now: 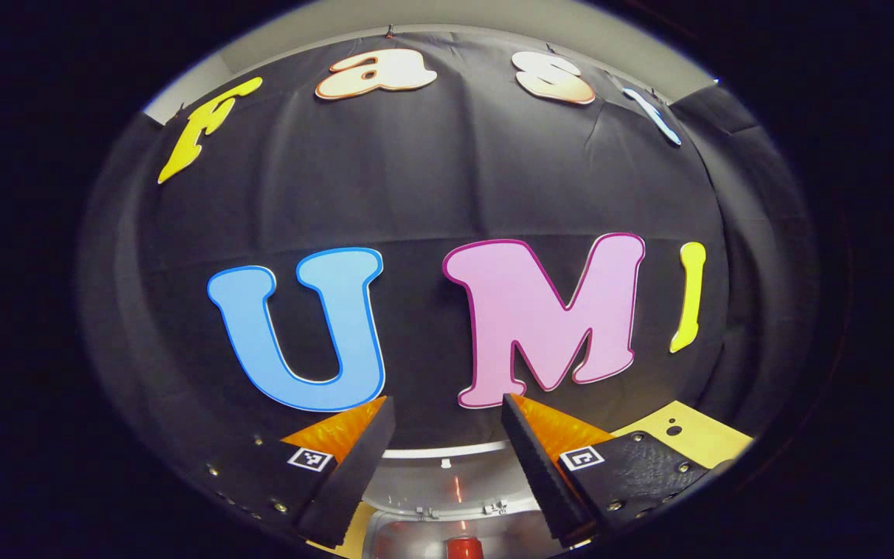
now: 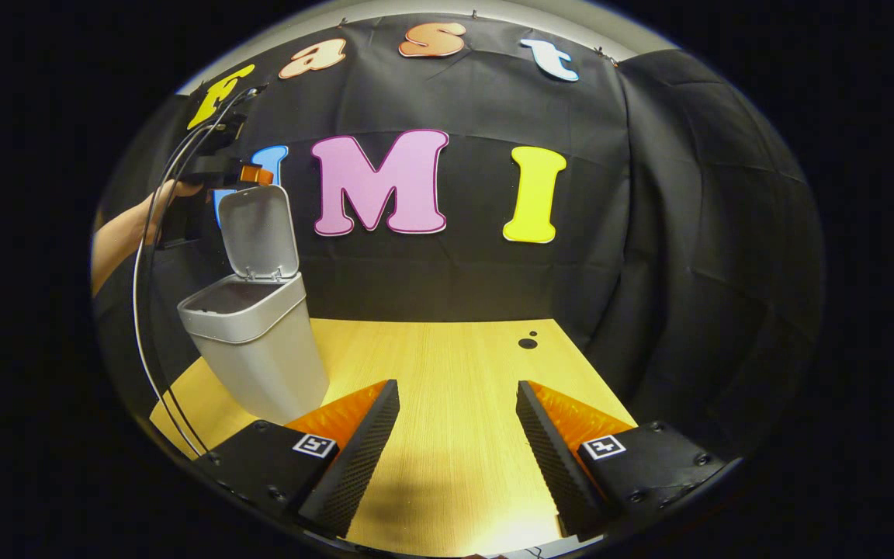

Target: Press the lid of the desktop garbage bin to open it, pick up the crumpled paper on the desktop and throw it into the bin, then pick up the pop can on the desktop and drop it into the bin, and finally close the garbage bin lid.

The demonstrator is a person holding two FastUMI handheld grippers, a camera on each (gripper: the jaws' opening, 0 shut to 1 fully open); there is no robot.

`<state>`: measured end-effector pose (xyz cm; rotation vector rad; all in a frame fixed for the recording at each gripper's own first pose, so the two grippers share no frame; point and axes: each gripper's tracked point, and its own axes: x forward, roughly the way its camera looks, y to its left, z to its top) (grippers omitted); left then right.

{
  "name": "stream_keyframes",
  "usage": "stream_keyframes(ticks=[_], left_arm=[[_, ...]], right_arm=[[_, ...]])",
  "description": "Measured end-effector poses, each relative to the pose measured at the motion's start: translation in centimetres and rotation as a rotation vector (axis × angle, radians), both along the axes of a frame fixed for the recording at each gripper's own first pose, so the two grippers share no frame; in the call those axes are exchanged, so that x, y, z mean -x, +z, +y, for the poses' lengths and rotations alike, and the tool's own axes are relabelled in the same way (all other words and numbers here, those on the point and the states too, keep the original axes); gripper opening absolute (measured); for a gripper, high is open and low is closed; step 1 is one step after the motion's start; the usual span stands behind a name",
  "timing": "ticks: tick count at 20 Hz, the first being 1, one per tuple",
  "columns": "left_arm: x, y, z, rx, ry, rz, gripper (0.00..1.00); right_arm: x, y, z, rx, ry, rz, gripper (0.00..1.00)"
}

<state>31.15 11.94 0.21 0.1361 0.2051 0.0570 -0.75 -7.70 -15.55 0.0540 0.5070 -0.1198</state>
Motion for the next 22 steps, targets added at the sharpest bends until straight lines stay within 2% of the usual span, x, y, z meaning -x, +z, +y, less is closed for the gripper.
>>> stream_keyframes(ticks=[2,4,11,15,19,22], left_arm=[[0.8,-0.1,-0.2,0.041,0.001,0.018,0.91],[3.8,-1.0,-0.3,0.086,0.01,0.03,0.91],[11.4,-5.3,-1.3,0.083,0.046,0.045,0.92],[14.9,-9.8,-1.8,0.11,0.042,0.082,0.91],[16.8,-14.0,-1.6,0.149,0.064,0.155,0.92],[17.6,-16.2,-2.0,0.116,0.077,0.194,0.92]], right_arm=[[-0.4,-0.1,0.2,-0.002,0.01,0.002,0.98],[-0.9,0.1,0.8,-0.023,0.018,-0.016,0.99],[-1.9,-0.1,1.4,-0.041,0.045,-0.034,0.98],[-2.1,-0.5,1.8,-0.05,0.066,-0.029,0.98],[-2.3,-1.0,2.0,-0.034,0.086,-0.013,0.99],[-2.2,-1.4,2.4,-0.023,0.11,0.003,0.99]])
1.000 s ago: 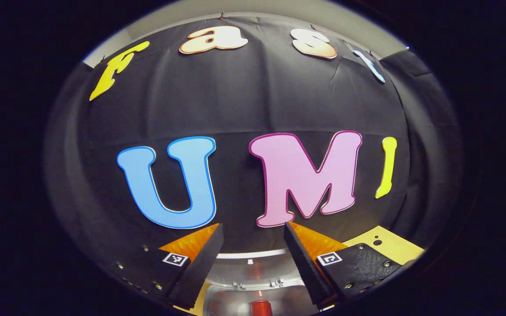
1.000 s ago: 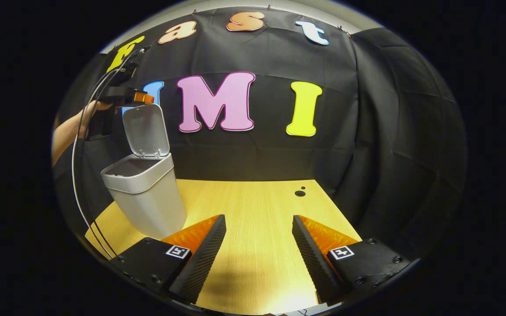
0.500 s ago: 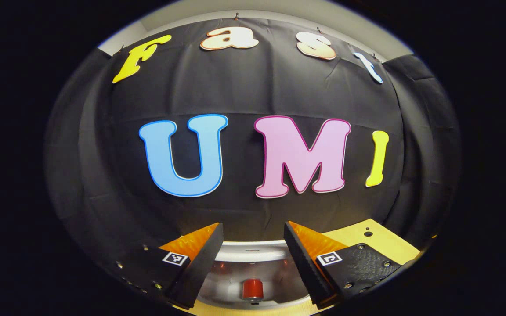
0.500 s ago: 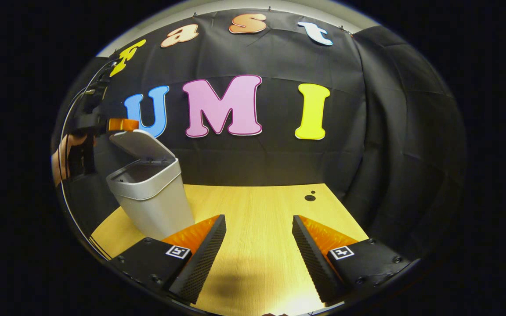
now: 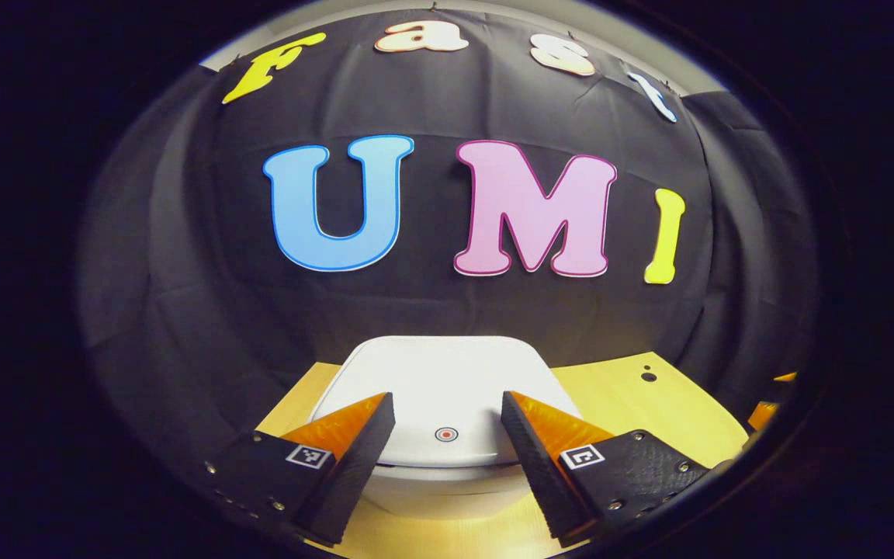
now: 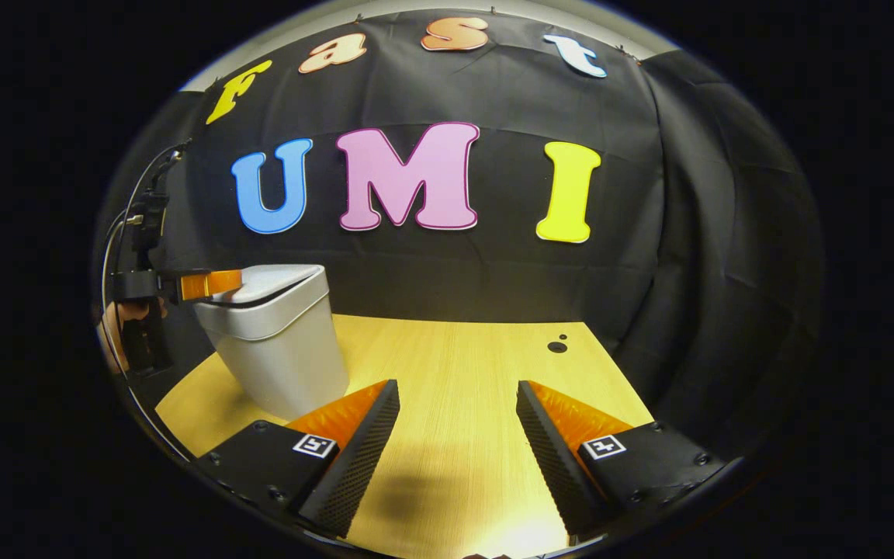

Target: Press the lid of the desktop garbage bin to open it, pick up the crumpled paper on the desktop and throw it into the bin, then pick up the pop can on the desktop and drop it into the bin, and finally close the garbage bin lid.

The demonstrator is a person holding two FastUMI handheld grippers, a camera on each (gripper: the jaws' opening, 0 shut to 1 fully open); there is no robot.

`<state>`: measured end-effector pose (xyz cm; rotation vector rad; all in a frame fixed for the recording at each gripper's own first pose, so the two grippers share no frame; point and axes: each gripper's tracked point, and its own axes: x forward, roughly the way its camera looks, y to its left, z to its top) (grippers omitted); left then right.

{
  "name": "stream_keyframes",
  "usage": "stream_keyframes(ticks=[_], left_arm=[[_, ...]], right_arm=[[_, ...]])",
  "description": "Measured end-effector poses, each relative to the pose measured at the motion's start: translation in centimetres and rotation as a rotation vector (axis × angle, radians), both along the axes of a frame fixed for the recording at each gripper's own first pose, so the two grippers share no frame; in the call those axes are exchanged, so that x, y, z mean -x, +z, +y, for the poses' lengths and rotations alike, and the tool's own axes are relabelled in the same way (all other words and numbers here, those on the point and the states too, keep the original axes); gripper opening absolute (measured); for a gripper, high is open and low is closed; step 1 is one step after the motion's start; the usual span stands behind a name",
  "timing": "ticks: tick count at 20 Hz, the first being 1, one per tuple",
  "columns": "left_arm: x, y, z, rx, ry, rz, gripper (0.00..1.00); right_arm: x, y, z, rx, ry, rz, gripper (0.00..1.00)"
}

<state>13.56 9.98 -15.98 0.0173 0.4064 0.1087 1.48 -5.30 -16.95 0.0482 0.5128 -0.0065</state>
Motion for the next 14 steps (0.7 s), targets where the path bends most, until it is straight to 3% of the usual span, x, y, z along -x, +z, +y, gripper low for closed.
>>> stream_keyframes(ticks=[4,14], left_arm=[[-0.1,0.3,0.0,-0.052,-0.006,-0.061,0.92],[0.2,-0.1,0.0,-0.049,0.005,-0.109,0.93]], right_arm=[[0.2,-1.0,-0.1,0.002,0.014,0.03,0.99],[-0.5,-1.7,0.6,-0.008,0.033,0.044,0.99]])
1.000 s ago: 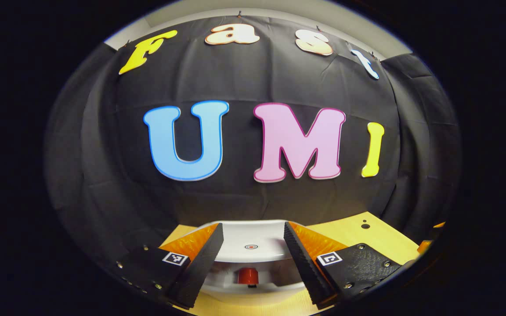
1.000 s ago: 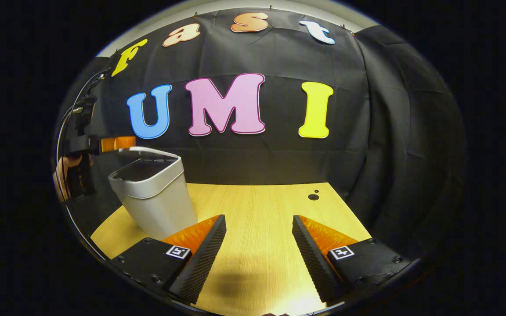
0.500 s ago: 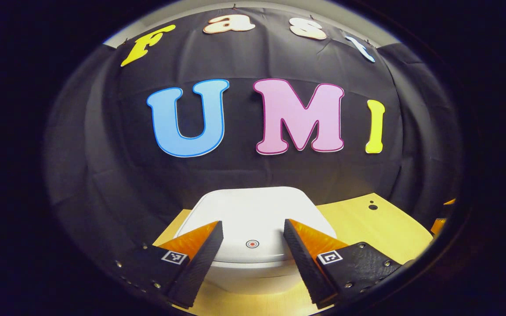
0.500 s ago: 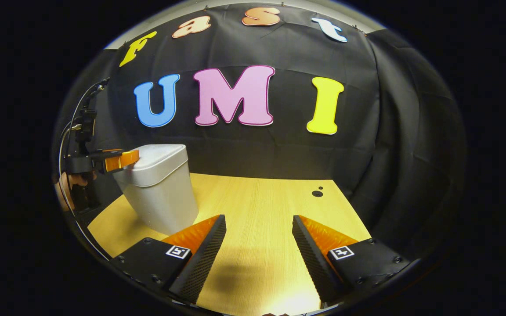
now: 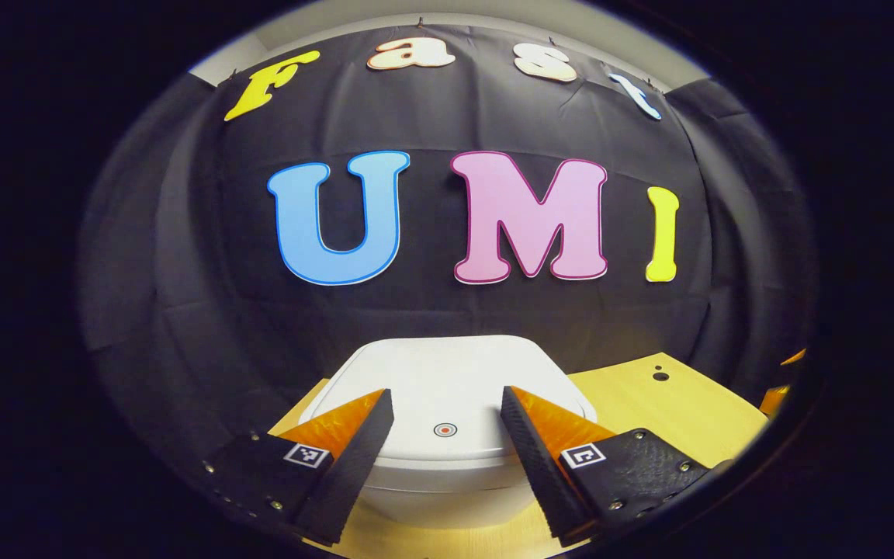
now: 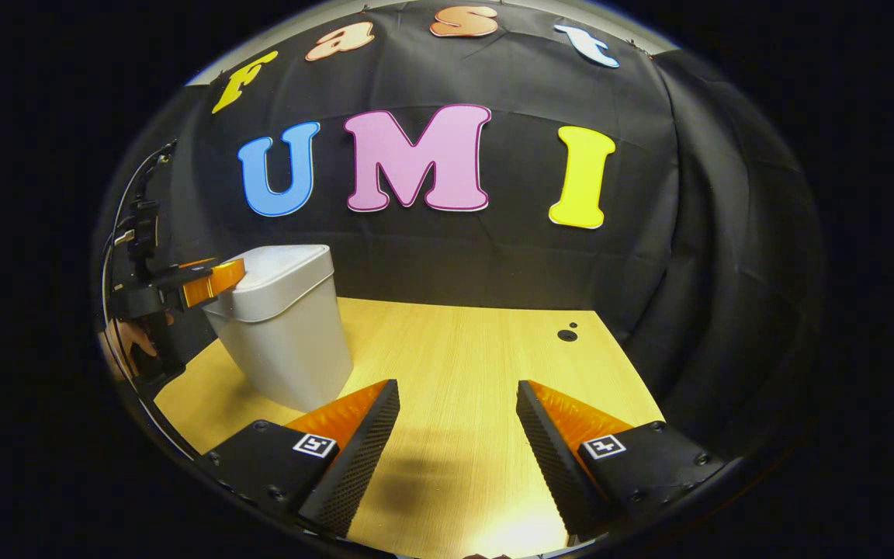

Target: Press the lid of the desktop garbage bin to open it, pick up the crumpled paper on the desktop and throw it into the bin, then pick up the pop can on the desktop and drop it into the bin, and finally close the garbage bin lid.

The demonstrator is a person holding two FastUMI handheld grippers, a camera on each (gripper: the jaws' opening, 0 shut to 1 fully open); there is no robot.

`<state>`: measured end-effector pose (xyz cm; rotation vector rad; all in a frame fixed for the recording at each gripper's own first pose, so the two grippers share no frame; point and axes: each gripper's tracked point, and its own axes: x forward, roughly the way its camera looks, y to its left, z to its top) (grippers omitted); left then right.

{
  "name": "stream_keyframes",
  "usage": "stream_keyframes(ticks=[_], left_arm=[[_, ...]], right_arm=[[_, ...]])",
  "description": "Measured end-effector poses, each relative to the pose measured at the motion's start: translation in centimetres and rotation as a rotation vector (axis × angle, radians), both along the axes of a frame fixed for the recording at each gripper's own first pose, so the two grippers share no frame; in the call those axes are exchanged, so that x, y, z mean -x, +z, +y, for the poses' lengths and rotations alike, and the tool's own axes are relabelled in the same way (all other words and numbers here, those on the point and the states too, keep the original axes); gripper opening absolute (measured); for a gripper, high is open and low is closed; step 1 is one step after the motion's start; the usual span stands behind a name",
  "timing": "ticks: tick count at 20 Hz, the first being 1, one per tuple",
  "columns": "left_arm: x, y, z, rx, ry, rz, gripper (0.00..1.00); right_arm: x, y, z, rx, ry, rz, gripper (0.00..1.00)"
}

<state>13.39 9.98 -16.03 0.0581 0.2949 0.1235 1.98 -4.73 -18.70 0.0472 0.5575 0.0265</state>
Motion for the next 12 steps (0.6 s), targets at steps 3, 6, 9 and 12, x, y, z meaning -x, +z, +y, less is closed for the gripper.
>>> stream_keyframes(ticks=[3,6,9,12], left_arm=[[0.1,0.6,0.4,0.005,0.047,0.019,0.93],[0.5,3.6,-0.7,-0.014,0.052,-0.033,0.92],[1.1,7.7,-2.6,-0.041,0.028,-0.094,0.92],[2.4,11.5,-5.7,0.01,-0.003,-0.157,0.92]], right_arm=[[-0.9,1.1,0.2,-0.011,0.002,-0.03,0.99],[-1.7,2.6,0.3,-0.01,0.003,-0.07,0.99],[-2.6,5.2,0.1,-0.012,-0.017,-0.135,0.99],[-3.7,10.0,-0.2,-0.031,-0.052,-0.271,0.99]])
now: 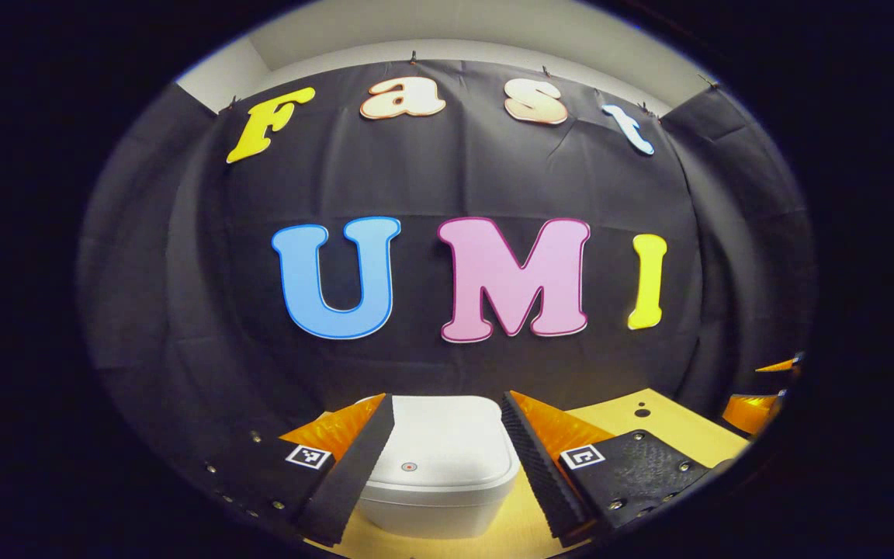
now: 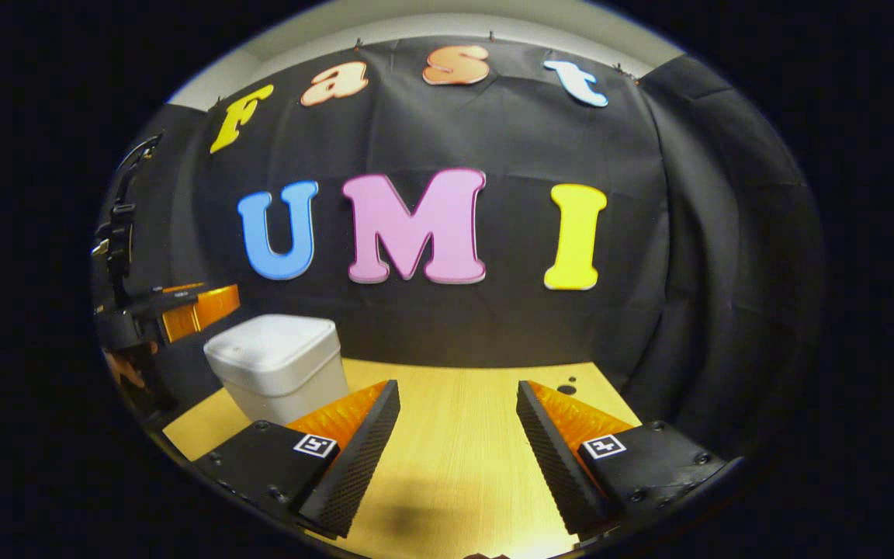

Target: Press the lid of the desktop garbage bin to open it, pick up the crumpled paper on the desktop and throw it into the bin, then pick up the pop can on the desktop and drop it into the bin, and finally close the garbage bin lid.

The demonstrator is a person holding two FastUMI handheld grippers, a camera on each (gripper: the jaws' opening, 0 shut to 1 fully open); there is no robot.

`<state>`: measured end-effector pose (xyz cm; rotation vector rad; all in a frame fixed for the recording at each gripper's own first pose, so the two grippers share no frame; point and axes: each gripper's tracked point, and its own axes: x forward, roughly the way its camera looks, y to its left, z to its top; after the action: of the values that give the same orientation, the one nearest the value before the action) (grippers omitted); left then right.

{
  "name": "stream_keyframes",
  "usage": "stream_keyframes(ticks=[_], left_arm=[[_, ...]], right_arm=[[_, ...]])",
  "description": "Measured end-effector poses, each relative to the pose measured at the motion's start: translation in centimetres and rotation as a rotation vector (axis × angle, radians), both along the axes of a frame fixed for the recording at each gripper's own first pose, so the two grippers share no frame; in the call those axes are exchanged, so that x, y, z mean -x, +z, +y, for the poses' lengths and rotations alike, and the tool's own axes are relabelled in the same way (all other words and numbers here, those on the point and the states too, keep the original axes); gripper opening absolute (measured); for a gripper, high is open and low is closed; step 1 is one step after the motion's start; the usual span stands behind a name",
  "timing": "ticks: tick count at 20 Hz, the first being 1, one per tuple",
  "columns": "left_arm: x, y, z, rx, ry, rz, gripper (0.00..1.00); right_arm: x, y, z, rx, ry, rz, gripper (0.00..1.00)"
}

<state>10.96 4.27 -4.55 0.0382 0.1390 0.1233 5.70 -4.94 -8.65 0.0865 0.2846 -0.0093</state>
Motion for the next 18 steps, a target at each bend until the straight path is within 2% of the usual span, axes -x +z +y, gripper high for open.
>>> stream_keyframes(ticks=[7,12,18], left_arm=[[3.1,3.8,-4.8,0.078,-0.041,-0.057,0.92],[4.2,3.8,-5.7,0.115,-0.017,-0.047,0.92],[4.0,3.4,-6.7,0.07,0.021,-0.046,0.92]], right_arm=[[0.1,9.7,0.8,0.025,-0.01,-0.272,0.98],[0.3,8.6,1.6,0.036,0.041,-0.236,0.98],[0.1,7.0,0.7,0.009,0.101,-0.21,0.98]])
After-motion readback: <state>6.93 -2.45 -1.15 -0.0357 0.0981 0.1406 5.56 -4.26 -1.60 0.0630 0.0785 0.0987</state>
